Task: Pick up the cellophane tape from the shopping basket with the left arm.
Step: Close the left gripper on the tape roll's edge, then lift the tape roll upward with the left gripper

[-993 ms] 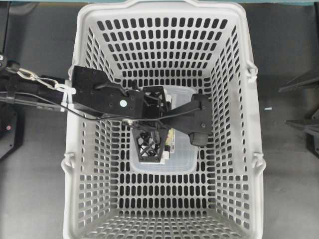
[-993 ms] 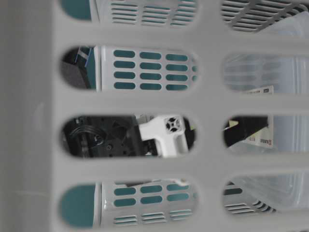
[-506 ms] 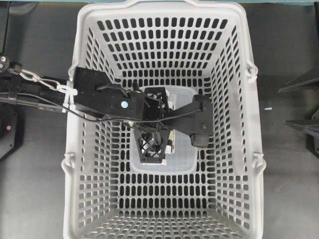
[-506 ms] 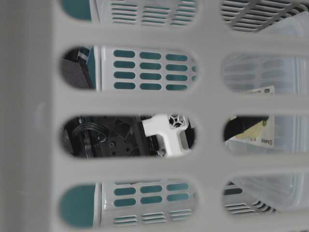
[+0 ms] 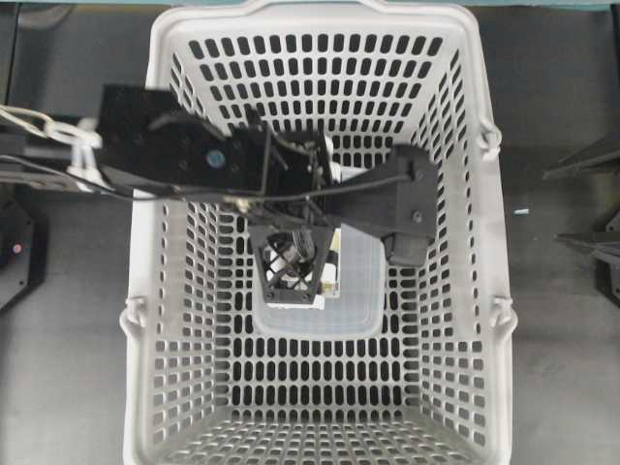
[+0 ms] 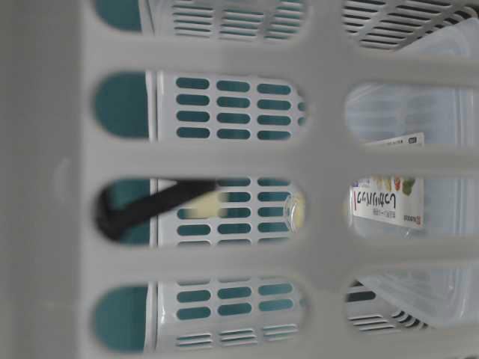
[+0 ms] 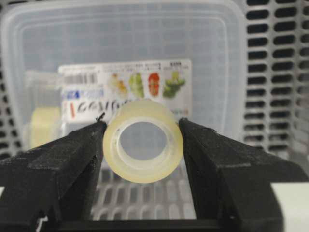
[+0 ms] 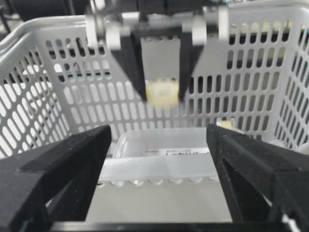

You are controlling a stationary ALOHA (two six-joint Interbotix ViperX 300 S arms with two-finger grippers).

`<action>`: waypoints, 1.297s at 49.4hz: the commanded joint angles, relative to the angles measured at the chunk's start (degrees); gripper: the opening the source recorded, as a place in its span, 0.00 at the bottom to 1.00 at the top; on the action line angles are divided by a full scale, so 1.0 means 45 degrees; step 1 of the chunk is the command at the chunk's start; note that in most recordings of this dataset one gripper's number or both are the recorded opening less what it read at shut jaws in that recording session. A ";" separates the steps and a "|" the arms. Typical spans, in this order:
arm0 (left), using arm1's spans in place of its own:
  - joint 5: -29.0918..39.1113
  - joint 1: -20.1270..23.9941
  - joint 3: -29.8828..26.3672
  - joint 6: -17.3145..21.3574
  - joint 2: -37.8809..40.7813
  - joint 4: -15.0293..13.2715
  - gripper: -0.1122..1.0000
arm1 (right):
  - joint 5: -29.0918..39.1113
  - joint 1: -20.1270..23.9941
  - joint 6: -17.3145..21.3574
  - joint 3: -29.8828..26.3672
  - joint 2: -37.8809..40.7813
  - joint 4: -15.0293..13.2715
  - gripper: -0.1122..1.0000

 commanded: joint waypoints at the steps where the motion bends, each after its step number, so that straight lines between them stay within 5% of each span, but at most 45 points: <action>1: 0.0801 -0.0039 -0.1172 -0.0020 -0.0547 0.0039 0.55 | -0.0117 0.0020 0.0020 -0.0117 0.0059 0.0039 0.79; 14: 0.1523 -0.0039 -0.1973 -0.0020 -0.0527 0.0039 0.55 | -0.0117 -0.0020 0.0020 -0.0117 0.0039 0.0039 0.79; 64: 0.1172 -0.0117 -0.1992 0.0000 -0.0352 0.0039 0.55 | -0.0195 -0.0020 0.0020 -0.0117 0.0020 0.0039 0.79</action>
